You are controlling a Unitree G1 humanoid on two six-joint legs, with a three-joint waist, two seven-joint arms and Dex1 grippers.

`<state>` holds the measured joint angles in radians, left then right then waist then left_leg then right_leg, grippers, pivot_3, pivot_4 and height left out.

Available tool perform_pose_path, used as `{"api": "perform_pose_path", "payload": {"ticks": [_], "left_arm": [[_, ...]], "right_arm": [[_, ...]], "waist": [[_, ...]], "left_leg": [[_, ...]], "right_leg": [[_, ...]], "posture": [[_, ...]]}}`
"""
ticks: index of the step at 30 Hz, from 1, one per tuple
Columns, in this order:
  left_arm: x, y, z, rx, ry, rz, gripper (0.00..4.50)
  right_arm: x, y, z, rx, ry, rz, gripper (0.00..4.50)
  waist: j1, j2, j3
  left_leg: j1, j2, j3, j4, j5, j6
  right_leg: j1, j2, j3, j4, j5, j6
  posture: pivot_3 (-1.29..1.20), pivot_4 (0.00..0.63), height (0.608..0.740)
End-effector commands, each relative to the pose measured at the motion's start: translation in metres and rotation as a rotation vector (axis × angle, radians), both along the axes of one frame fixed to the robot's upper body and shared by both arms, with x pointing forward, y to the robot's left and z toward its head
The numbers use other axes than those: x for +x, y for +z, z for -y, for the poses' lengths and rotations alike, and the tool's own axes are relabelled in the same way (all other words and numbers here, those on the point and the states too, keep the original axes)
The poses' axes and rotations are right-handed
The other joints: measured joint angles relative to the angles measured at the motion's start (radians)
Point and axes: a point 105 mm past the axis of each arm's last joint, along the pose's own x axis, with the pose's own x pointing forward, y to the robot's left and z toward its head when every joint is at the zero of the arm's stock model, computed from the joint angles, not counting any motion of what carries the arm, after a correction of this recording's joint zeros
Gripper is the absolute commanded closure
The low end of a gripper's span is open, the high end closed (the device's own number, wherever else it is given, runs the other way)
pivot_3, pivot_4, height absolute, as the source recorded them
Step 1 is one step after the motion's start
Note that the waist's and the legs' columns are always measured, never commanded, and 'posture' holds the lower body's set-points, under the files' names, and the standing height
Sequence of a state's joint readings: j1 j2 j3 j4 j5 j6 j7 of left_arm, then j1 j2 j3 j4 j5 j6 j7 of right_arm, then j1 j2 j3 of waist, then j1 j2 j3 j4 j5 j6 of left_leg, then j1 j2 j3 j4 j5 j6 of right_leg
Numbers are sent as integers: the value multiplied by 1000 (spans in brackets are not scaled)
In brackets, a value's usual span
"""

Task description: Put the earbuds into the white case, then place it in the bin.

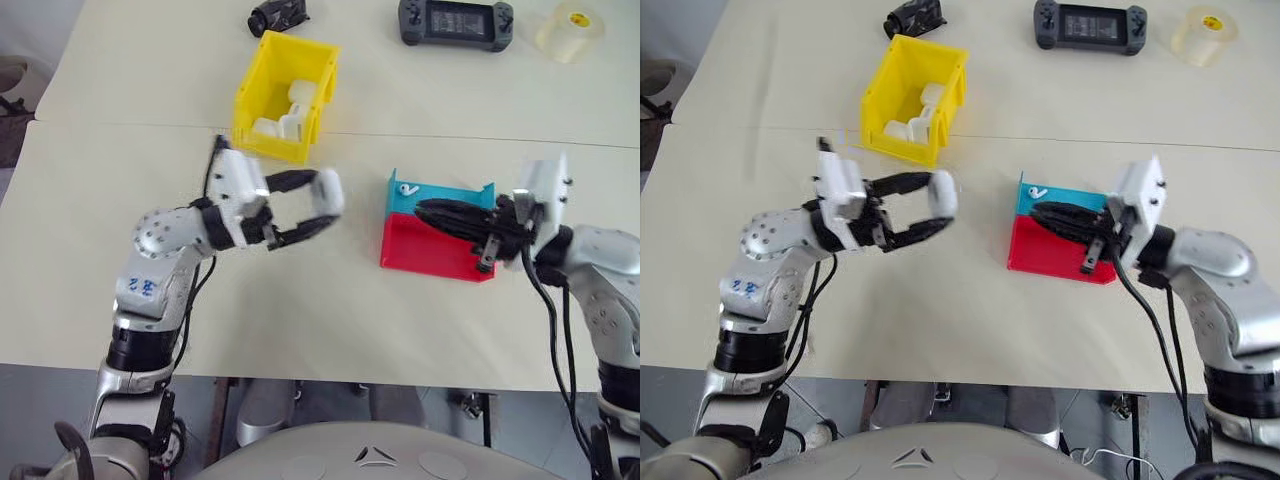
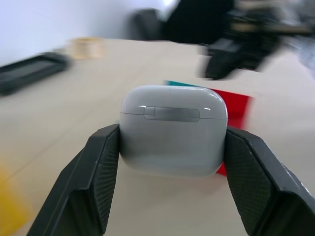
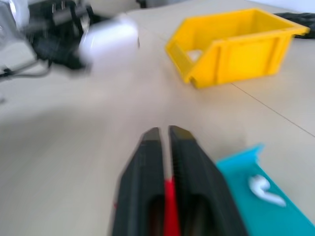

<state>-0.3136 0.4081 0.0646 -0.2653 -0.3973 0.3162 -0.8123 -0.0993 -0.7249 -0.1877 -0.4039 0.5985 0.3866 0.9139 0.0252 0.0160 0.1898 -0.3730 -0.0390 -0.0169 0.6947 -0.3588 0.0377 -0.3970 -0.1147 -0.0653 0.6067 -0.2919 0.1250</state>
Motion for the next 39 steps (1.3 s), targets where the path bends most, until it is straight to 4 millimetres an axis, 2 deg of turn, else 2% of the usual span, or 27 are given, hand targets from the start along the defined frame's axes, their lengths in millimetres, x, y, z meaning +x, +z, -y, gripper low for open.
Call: {"api": "perform_pose_path", "payload": {"ticks": [1,5,9,10,15,24,26,28,29,31,34,37,39], "left_arm": [[-1,18,-25,-100,151,68,1716],[3,18,-53,-171,338,88,1716],[13,19,-72,-251,487,63,1716],[16,21,-75,-276,515,53,1716],[33,28,-70,-328,512,-7,1716],[115,41,-22,-247,404,-90,1716],[134,36,-11,-187,397,-134,1716],[146,31,-10,-153,425,-172,1716],[148,34,-9,-159,416,-158,1716],[150,37,-6,-160,395,-150,978],[151,37,-1,-142,360,-146,124],[138,44,-2,-141,271,-97,41],[126,51,-11,-135,215,-47,41]], "right_arm": [[-7,22,4,47,-39,190,2821],[-18,22,5,134,-23,243,1423],[-22,14,10,138,-61,239,73],[-28,12,8,186,-33,182,32],[-27,11,11,189,-84,207,32],[-25,9,6,165,-118,228,32],[-26,11,3,167,-124,238,32],[-26,11,1,167,-125,242,32],[-26,12,0,168,-127,245,32],[-26,13,-2,174,-133,252,0],[-26,14,-3,178,-139,257,0],[-26,14,-2,176,-145,262,0],[-27,15,1,171,-150,263,0]], "waist": [[0,0,0],[1,0,0],[2,0,0],[2,0,0],[1,0,0],[7,-1,0],[7,-2,0],[6,-2,0],[4,-2,0],[-2,-3,1],[0,-3,1],[0,-3,1],[-3,-3,1]], "left_leg": [[0,-1,0,0,0,0],[3,-1,0,1,0,0],[3,-2,0,1,0,0],[3,-2,0,1,0,0],[4,-2,0,1,0,0],[3,-4,1,1,0,0],[3,-4,1,1,0,0],[2,-4,2,1,0,0],[2,-4,2,1,0,0],[3,-4,3,1,0,0],[2,-3,3,0,0,0],[2,-3,3,1,1,0],[2,-3,3,1,1,0]], "right_leg": [[0,0,0,0,0,0],[3,1,0,1,0,0],[3,1,0,1,0,0],[3,1,0,2,0,0],[3,1,1,3,0,0],[1,3,-6,5,0,0],[1,3,-8,5,0,0],[1,4,-9,4,0,1],[1,4,-9,4,0,1],[1,4,-9,4,0,1],[0,4,-9,4,0,1],[0,4,-9,5,0,1],[0,4,-9,5,0,1]], "posture": [[0,150,740],[0,150,740],[0,150,740],[0,150,740],[0,150,740],[0,150,740],[0,150,740],[0,150,740],[0,150,740],[0,150,740],[0,150,740],[0,150,740],[0,150,740]]}}
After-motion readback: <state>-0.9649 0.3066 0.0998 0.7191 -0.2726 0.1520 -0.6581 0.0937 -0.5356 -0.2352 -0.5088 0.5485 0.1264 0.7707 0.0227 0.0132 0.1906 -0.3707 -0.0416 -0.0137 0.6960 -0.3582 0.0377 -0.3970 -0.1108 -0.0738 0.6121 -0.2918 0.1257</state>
